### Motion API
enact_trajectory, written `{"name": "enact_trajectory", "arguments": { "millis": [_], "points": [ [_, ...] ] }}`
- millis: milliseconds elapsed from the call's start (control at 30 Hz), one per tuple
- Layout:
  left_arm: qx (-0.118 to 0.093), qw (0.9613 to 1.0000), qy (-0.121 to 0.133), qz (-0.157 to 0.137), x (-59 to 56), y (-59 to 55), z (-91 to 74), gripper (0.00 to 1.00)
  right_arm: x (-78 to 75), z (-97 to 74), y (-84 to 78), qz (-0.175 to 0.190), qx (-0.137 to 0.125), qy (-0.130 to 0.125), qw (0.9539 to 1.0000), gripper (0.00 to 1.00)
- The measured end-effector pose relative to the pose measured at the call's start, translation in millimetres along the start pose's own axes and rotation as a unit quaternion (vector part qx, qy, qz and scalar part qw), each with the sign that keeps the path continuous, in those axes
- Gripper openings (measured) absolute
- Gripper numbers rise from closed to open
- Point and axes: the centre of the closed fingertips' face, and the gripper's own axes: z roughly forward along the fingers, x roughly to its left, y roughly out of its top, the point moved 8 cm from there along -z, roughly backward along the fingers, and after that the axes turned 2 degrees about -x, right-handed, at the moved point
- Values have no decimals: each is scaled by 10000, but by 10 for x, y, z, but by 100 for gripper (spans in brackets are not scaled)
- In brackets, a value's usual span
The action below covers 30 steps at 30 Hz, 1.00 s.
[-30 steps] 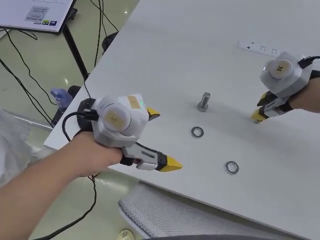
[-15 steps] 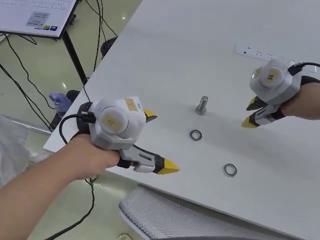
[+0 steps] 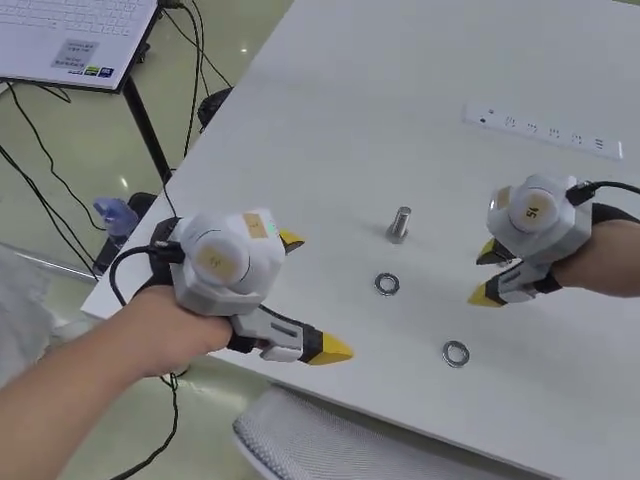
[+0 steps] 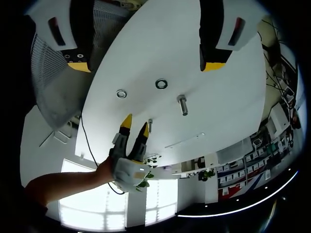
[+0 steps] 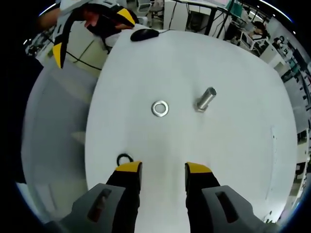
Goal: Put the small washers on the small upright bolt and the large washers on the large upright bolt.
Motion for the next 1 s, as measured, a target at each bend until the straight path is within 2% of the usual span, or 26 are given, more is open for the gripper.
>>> {"name": "enact_trajectory", "arguments": {
  "millis": [433, 833, 1000],
  "points": [
    [-8, 10000, -33, 24, -30, 1, -15, 88, 391, 164, -103, 42, -66, 240, 9997, 38],
    [48, 10000, -39, 49, -54, -31, -22, 87, 601, 420, -202, 65, -49, 236, 9997, 39],
    [-7, 10000, -14, 59, -52, -26, -26, 86, 658, 513, -236, -13, 11, 169, 9999, 39]
  ]
}}
